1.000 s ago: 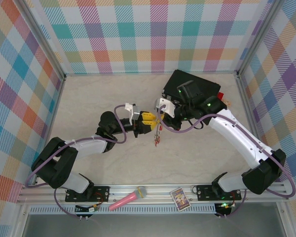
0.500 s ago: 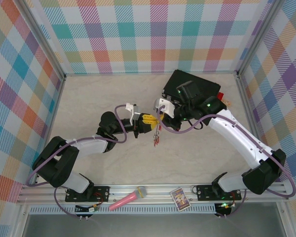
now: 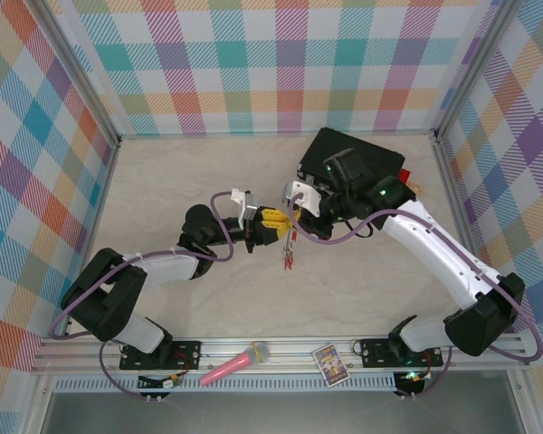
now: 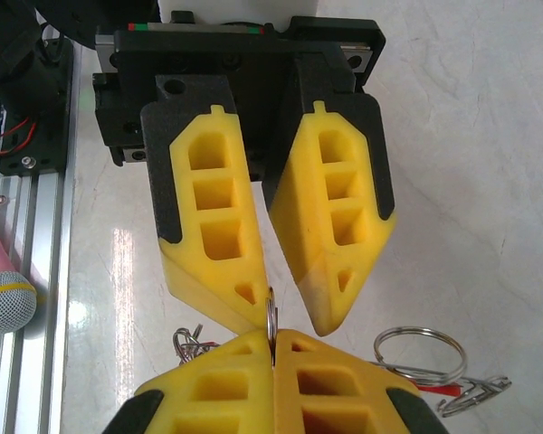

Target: Put the keys on the keyring

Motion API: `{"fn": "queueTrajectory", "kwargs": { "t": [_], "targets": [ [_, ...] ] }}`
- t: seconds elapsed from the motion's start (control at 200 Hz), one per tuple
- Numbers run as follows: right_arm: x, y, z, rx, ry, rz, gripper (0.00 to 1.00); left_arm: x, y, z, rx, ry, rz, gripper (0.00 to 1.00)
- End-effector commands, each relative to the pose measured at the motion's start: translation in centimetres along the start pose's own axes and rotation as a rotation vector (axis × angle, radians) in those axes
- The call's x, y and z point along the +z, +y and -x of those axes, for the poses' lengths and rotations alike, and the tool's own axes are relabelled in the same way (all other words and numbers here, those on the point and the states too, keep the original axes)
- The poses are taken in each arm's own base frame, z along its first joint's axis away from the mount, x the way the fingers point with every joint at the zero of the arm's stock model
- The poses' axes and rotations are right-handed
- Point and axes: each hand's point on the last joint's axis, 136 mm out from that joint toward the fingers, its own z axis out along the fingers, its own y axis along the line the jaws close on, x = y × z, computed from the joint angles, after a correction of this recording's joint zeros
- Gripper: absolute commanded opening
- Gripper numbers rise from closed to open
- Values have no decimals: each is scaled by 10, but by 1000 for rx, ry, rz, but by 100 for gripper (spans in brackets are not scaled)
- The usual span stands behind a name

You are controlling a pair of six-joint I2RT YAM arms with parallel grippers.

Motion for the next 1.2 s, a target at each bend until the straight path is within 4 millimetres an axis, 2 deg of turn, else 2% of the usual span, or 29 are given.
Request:
{"fn": "queueTrajectory", "kwargs": {
  "t": [0.0,0.055,0.185,0.225,0.275,0.34,0.41,0.56,0.675,0.81,0.965,1.09,1.195],
  "targets": [
    [2,6,8,-17,-31,46,0,5,-17,22,86,-52,-72,12],
    [2,7,8,-15,-31,49,0,5,-17,22,87,-52,-73,0],
    [1,3,9,-6,-31,21,0,4,-17,23,92,-63,-65,0],
    [-1,-1,10,4,-31,-3,5,3,-16,24,92,-69,-56,0],
    [-5,-5,12,20,-37,-36,17,3,-15,25,88,-76,-49,0],
    [-11,-8,15,33,-63,-79,19,4,-14,28,78,-84,-45,0],
    [-20,-13,19,57,-111,-128,27,4,-11,32,59,-97,-32,0],
    [-45,-18,28,117,-244,-223,28,5,-9,47,23,-139,-3,0],
    [-57,-18,32,143,-331,-270,29,6,-7,59,-1,-175,21,0],
    [-58,-20,32,169,-411,-305,32,8,-6,71,-35,-218,46,0],
    [-55,-18,32,193,-479,-299,32,14,-5,83,-55,-270,82,0],
    [-60,-18,38,199,-538,-304,32,14,0,97,-74,-322,119,0],
    [-62,-23,35,189,-560,-350,32,15,2,105,-73,-347,132,0]
  ]
}}
